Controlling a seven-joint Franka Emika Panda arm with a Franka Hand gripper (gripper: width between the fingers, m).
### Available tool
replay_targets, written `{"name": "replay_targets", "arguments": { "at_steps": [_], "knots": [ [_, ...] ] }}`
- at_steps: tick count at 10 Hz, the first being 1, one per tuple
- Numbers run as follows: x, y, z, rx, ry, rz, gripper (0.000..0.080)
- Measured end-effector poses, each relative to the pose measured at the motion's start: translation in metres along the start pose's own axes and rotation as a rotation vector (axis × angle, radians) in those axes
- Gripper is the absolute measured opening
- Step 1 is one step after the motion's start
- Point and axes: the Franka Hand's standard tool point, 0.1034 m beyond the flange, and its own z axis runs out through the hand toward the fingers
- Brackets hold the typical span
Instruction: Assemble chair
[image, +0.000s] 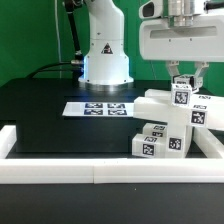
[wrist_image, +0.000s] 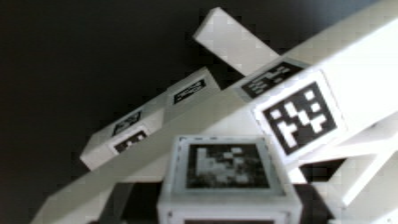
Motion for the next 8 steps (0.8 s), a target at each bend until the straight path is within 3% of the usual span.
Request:
{"name": "replay_targets", "arguments": {
  "at_steps": [5,8],
  "knots": [
    [-0.0040,-0.0011,0.0005,0.004,-0.011,0.284,0.0287],
    [-0.0049,-0.0013,0.0006,0.002,-0.011,0.253,0.0294]
  ]
}}
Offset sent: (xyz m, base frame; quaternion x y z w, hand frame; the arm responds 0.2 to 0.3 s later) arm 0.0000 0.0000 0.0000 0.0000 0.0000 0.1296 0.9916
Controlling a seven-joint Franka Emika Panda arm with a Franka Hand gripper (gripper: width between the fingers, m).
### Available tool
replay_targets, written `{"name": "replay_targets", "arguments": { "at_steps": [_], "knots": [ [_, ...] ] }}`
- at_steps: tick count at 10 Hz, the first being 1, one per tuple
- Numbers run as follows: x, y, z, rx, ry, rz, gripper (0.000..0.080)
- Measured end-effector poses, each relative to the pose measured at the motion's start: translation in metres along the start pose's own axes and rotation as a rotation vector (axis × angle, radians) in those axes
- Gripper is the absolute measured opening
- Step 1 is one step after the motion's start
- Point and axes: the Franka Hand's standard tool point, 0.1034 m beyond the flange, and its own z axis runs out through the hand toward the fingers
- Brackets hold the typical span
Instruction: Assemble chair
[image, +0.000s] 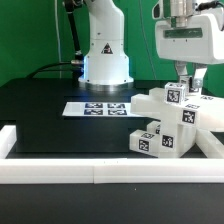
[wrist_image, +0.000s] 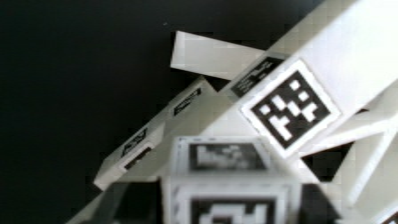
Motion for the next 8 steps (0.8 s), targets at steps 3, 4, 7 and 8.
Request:
{"name": "replay_targets", "arguments": {
  "at_steps": [3,4,7,8],
  "knots": [
    [-0.0042,-0.0012,0.0000,-0.011,-0.006,-0.152,0.0614],
    [-0.0045,-0.0012,0.0000,-0.011,-0.006,-0.274,0.0639],
    [-0.0046,-0.0003,0.0020,-0.015,-0.004,-0.575,0.0649],
    [-0.0045,-0.0002,0.0021,-0.016,-0.004,-0.605,0.0649]
  ]
}}
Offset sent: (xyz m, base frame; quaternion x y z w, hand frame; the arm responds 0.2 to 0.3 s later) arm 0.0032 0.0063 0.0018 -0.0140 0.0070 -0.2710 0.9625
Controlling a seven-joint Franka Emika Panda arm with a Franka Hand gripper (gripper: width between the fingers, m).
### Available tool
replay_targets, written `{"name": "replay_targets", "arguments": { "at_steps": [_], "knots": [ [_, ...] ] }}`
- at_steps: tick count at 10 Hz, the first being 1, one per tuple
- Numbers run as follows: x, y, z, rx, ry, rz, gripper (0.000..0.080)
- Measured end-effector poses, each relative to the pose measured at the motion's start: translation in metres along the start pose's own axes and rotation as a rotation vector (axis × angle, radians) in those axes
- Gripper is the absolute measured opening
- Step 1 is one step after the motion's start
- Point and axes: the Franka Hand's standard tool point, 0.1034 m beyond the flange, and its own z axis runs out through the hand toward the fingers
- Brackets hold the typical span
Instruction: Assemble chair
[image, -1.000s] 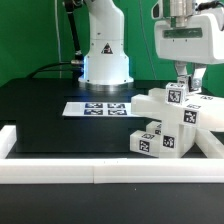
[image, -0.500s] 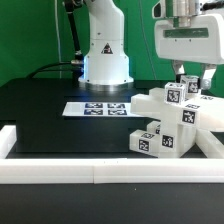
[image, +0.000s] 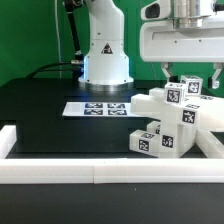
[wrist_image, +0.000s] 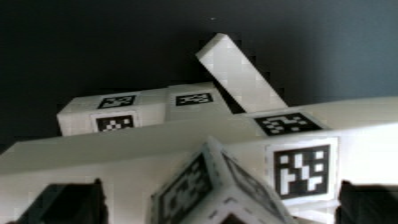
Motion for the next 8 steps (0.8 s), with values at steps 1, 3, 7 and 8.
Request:
{"name": "replay_targets", "arguments": {
  "at_steps": [1,3,7,8],
  "knots": [
    [0.0006,0.0005,0.0000,-0.004,0.003,-0.112,0.0649],
    [0.0019,0.0004,-0.0006,-0.012,0.008,-0.271,0.0649],
    [0.0024,0.0008,-0.0007,-0.024,0.015,-0.439,0.0527],
    [0.0024,0.0008,-0.0006,-0.024,0.015,-0.439,0.0387]
  ]
}}
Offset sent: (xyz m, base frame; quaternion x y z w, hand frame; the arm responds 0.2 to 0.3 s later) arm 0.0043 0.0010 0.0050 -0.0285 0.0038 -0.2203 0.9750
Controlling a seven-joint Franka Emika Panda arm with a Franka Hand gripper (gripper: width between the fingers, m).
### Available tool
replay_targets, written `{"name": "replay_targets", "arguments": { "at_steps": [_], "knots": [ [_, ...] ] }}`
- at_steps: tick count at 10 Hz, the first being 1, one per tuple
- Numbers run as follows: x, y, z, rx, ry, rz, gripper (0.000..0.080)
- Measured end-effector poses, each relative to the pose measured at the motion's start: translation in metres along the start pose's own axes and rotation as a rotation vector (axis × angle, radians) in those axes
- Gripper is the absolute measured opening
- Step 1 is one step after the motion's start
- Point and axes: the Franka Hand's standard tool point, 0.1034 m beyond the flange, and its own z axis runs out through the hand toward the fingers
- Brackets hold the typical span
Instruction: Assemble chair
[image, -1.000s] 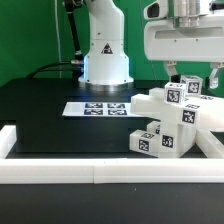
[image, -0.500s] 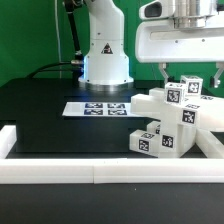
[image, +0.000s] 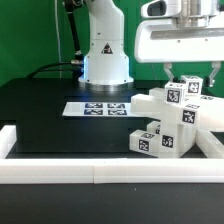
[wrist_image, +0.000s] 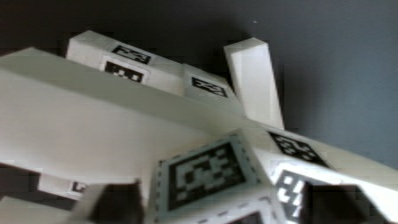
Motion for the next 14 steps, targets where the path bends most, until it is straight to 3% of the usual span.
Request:
{"name": "replay_targets", "arguments": {
  "at_steps": [1,4,14],
  "knots": [
    [0.0000,0.0000,0.0000,0.000,0.000,0.000,0.0285],
    [-0.0001,-0.0001,0.0000,0.001,0.000,0.039,0.0285],
    [-0.0017,-0.0029,0.0005,0.014,-0.011,0.684,0.0287]
  ]
}}
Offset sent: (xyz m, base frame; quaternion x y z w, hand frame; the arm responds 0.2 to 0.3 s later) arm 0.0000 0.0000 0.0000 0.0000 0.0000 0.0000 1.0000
